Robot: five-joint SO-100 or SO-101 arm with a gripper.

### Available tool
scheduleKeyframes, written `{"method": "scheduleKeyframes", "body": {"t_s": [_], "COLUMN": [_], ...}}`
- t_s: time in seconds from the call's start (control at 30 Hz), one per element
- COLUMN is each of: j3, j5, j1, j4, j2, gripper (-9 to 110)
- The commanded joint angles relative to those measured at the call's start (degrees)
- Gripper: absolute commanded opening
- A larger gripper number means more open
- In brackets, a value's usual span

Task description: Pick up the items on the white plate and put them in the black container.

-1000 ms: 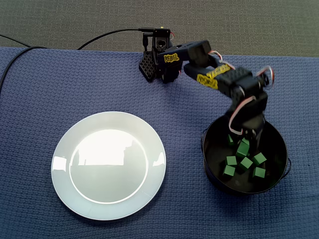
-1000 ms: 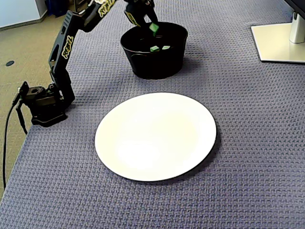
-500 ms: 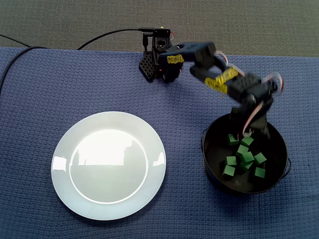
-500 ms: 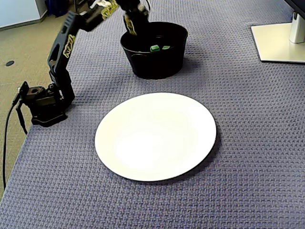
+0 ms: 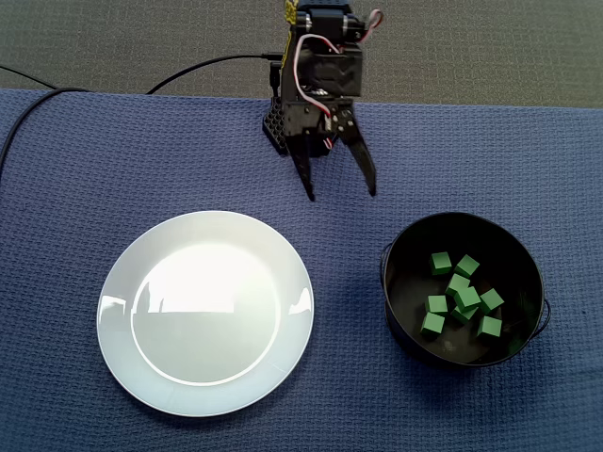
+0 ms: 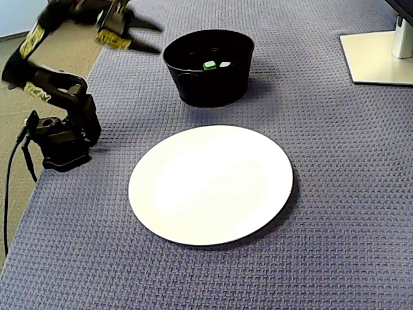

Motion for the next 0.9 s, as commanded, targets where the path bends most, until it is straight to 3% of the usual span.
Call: {"method": "scheduleKeyframes", "body": {"t_s": [0.0,0.23,0.63,0.87], "j3": [28.3,50.4,50.4,50.4], "j5": [-7.9,-9.5,-2.0,-4.1], "j1": [2.6,6.2,1.3,0.4], "j4": [-3.8,-23.9,4.9,23.7], "j2": [20.1,23.7,29.0,29.0], "gripper": [30,28,28,28]}}
